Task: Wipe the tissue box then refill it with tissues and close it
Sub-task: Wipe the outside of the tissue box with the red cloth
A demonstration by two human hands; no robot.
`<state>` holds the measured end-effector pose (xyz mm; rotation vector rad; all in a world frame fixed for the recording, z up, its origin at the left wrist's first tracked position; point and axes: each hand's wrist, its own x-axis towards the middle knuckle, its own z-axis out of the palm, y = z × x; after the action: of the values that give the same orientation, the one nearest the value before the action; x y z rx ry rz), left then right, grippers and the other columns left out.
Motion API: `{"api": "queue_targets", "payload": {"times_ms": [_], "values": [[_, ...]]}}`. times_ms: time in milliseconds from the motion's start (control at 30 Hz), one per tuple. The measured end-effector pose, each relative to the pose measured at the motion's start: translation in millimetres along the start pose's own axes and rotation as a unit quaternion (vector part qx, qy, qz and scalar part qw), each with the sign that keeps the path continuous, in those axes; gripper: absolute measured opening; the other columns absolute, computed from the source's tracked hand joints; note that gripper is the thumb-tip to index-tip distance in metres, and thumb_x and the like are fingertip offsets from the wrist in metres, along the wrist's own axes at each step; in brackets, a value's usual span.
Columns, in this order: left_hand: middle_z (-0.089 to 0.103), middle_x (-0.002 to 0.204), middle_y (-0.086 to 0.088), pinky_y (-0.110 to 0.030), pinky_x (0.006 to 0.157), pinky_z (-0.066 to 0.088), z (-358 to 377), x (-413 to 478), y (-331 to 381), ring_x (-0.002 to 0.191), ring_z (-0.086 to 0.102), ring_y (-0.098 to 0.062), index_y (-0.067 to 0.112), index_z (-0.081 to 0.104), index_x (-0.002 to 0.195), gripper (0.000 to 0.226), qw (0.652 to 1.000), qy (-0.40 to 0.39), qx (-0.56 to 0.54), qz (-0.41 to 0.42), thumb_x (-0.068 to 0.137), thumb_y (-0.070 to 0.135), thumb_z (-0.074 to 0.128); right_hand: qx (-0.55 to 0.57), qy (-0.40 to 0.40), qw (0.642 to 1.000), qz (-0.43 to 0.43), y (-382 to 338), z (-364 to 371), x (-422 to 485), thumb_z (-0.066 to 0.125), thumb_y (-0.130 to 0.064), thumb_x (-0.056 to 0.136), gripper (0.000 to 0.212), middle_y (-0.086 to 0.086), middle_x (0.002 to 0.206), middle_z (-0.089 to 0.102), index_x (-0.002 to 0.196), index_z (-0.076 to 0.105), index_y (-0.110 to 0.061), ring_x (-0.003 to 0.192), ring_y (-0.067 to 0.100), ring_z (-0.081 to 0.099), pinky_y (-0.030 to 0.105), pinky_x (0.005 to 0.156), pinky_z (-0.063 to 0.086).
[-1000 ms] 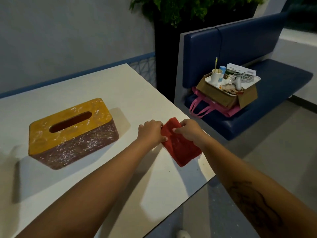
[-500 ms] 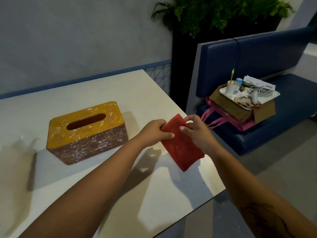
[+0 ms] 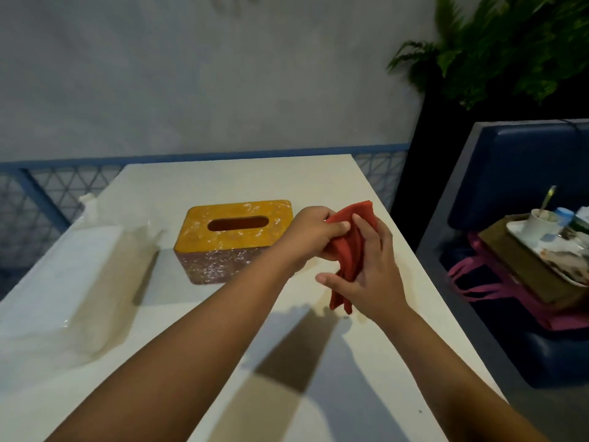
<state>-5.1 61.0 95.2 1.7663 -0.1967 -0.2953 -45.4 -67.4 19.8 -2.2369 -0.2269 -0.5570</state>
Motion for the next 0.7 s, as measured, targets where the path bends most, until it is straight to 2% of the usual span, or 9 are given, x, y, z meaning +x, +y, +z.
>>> {"api": "queue_targets", "payload": {"times_ms": [100,167,267,333,433,500,567,633,700], "values": [[0.066,0.087,-0.012,-0.027,0.064,0.058,-12,-9,3,0.077,0.066,-0.022,0.002,0.058,0.102,0.019,1.0,0.02,0.003,-0.012,0.092,0.018,0.057,-0.013,0.027,0.999,-0.023,-10,18,6,0.066,-0.05,0.064,0.09,0.008,0.148,0.02,0.141,0.022,-0.036,0.131,0.028,0.036,0.04,0.1,0.044],[0.065,0.086,-0.012,-0.024,0.062,0.057,-23,-14,6,0.076,0.065,-0.021,0.002,0.058,0.099,0.021,0.999,0.023,0.015,-0.022,0.092,0.021,0.056,0.023,0.032,0.999,-0.016,-17,27,11,0.061,-0.029,0.072,0.077,0.009,0.143,0.026,0.141,0.029,-0.033,0.126,0.027,0.041,0.04,0.098,0.046],[0.066,0.076,-0.009,-0.023,0.061,0.055,-47,-22,7,0.062,0.066,-0.014,0.008,0.058,0.084,0.018,0.999,0.01,-0.004,-0.045,0.094,0.023,0.055,0.134,-0.016,0.991,0.014,-30,39,19,0.057,-0.007,0.08,0.065,0.002,0.134,0.032,0.14,0.039,-0.027,0.113,0.005,0.047,0.019,0.097,0.041],[0.068,0.077,-0.007,-0.02,0.056,0.053,-68,-26,7,0.056,0.066,-0.01,0.009,0.06,0.088,0.017,0.998,0.019,-0.01,-0.058,0.094,0.024,0.054,0.205,-0.042,0.976,0.058,-36,45,26,0.056,0.002,0.084,0.058,-0.001,0.124,0.035,0.135,0.047,-0.024,0.104,-0.009,0.045,0.002,0.09,0.035],[0.069,0.095,-0.01,-0.02,0.056,0.051,-104,-27,2,0.066,0.066,-0.012,0.008,0.061,0.101,0.019,0.992,0.106,0.042,-0.048,0.093,0.025,0.055,0.265,-0.062,0.952,0.142,-35,57,39,0.056,-0.01,0.081,0.046,0.0,0.12,0.046,0.125,0.058,-0.025,0.105,-0.002,0.052,0.009,0.088,0.038],[0.066,0.109,-0.008,-0.027,0.071,0.052,-129,-24,-10,0.084,0.064,-0.016,0.01,0.059,0.113,0.027,0.971,0.209,0.111,-0.026,0.091,0.026,0.058,0.251,-0.061,0.953,0.156,-30,64,46,0.053,-0.03,0.071,0.05,0.007,0.123,0.054,0.12,0.063,-0.026,0.111,0.012,0.056,0.022,0.09,0.042],[0.058,0.125,-0.004,-0.029,0.084,0.047,-155,-21,-26,0.107,0.058,-0.019,0.015,0.053,0.126,0.041,0.936,0.292,0.191,-0.033,0.088,0.029,0.062,0.243,-0.06,0.953,0.17,-26,71,51,0.052,-0.036,0.07,0.052,0.009,0.124,0.055,0.119,0.064,-0.025,0.115,0.015,0.056,0.024,0.093,0.044],[0.048,0.138,-0.004,-0.033,0.092,0.045,-177,-16,-42,0.122,0.05,-0.024,0.017,0.044,0.134,0.054,0.917,0.313,0.235,-0.076,0.086,0.032,0.064,0.229,-0.046,0.955,0.184,-24,73,56,0.053,-0.039,0.071,0.052,0.009,0.125,0.054,0.118,0.064,-0.022,0.116,0.012,0.056,0.02,0.092,0.046],[0.041,0.145,-0.007,-0.039,0.097,0.044,-193,-8,-54,0.128,0.046,-0.029,0.015,0.037,0.139,0.065,0.913,0.293,0.256,-0.121,0.084,0.036,0.065,0.204,-0.037,0.958,0.198,-24,74,61,0.052,-0.044,0.07,0.054,0.009,0.127,0.052,0.114,0.065,-0.017,0.114,0.007,0.057,0.011,0.082,0.047]]}}
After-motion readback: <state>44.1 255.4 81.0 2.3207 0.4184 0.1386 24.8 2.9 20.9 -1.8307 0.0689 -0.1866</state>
